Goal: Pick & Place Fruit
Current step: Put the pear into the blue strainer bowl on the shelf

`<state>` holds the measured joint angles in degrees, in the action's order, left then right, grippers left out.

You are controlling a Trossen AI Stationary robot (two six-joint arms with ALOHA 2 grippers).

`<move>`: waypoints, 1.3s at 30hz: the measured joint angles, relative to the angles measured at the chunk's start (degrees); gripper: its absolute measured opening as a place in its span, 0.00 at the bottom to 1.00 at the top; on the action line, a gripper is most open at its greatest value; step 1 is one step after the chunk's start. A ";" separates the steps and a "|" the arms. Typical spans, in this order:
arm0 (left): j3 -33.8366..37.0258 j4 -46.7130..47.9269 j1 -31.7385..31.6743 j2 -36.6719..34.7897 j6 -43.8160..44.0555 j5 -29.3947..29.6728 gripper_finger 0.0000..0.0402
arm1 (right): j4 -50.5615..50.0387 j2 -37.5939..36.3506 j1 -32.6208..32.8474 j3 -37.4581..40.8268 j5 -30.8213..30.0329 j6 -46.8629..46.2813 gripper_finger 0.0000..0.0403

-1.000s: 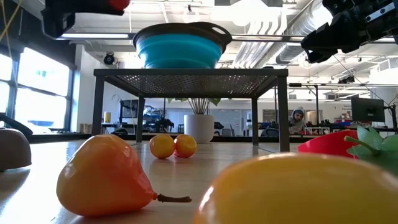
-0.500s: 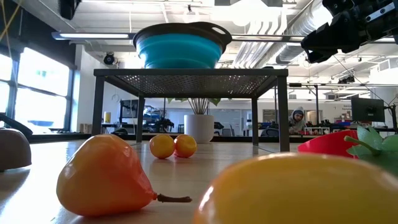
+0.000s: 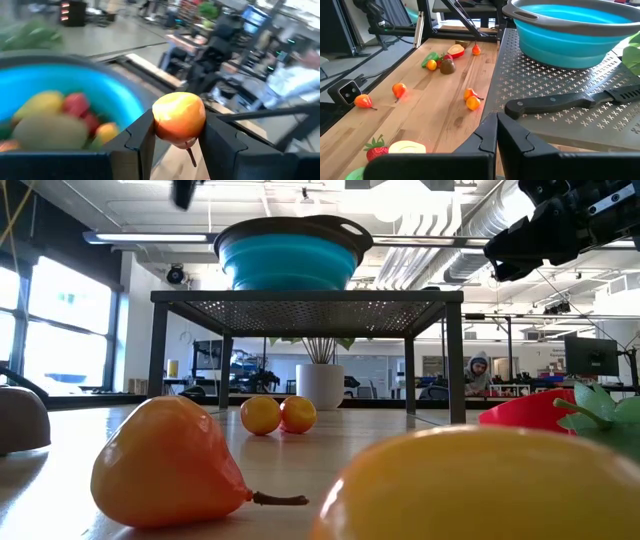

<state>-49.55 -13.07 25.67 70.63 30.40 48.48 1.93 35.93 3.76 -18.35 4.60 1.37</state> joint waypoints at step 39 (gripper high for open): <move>-21.19 42.42 -29.46 5.27 7.60 -23.57 0.32 | -0.02 -0.01 -0.04 0.00 -0.13 0.43 0.01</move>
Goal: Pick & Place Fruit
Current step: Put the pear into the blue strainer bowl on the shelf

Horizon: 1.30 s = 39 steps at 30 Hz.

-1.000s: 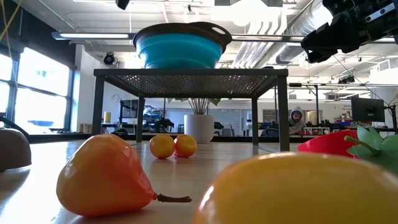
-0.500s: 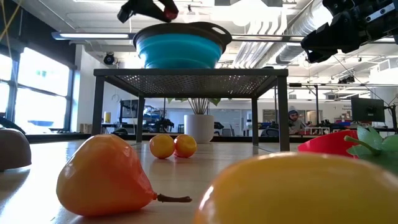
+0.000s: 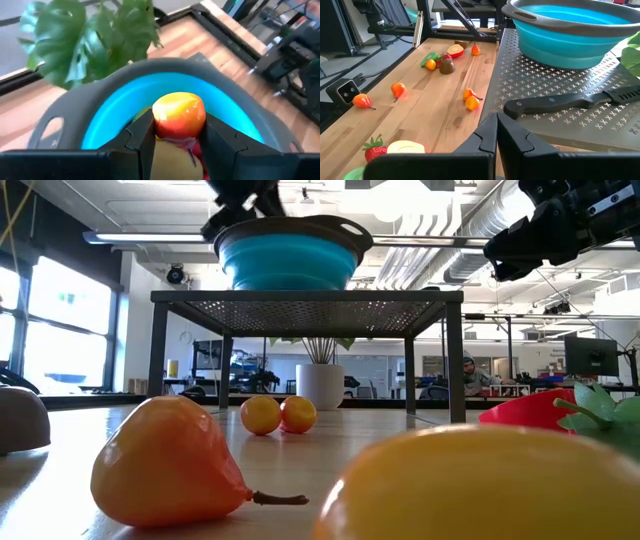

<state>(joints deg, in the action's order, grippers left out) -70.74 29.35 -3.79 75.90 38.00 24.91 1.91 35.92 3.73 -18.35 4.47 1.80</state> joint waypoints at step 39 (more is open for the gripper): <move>-0.17 -2.17 0.02 6.52 -0.42 -0.79 0.47 | -0.87 0.00 0.00 -0.04 -0.08 0.00 0.01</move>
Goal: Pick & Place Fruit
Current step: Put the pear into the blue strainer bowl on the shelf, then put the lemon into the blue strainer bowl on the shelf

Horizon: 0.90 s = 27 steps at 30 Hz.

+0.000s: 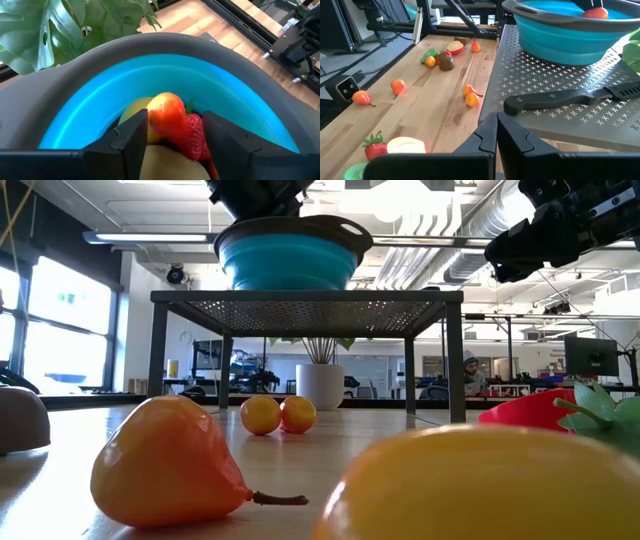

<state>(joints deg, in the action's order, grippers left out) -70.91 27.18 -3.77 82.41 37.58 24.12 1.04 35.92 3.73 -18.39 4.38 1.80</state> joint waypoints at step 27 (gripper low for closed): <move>-14.86 9.91 0.02 -0.57 -11.31 -0.98 0.27 | 0.00 0.00 0.02 0.02 0.20 -0.02 0.01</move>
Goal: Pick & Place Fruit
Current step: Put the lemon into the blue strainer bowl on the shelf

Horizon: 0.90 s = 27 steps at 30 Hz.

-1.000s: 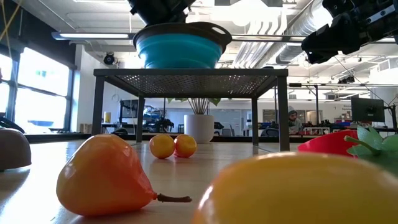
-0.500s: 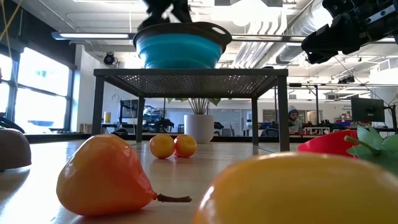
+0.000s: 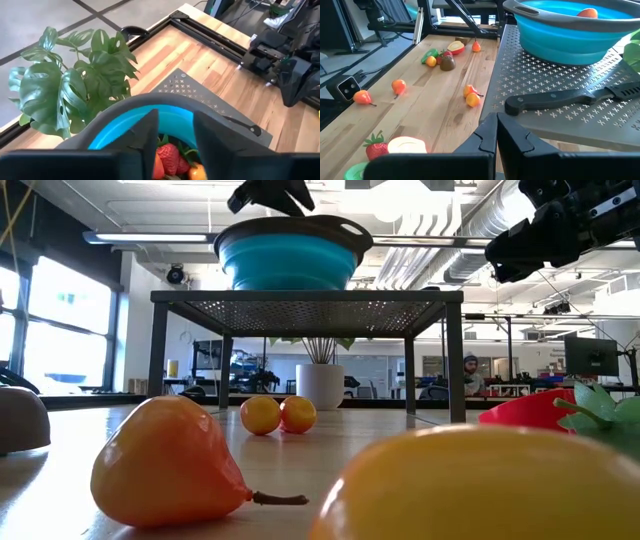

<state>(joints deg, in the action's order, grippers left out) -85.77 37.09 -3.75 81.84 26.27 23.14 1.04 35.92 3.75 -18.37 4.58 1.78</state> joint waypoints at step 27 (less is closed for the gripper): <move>1.65 -1.72 3.08 -0.02 -11.92 2.46 0.05 | -0.50 0.00 -0.02 0.00 -7.67 -0.63 0.01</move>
<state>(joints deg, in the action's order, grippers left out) -84.12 35.36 -0.67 81.82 14.35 25.60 0.54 35.92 3.73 -18.37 -3.09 1.15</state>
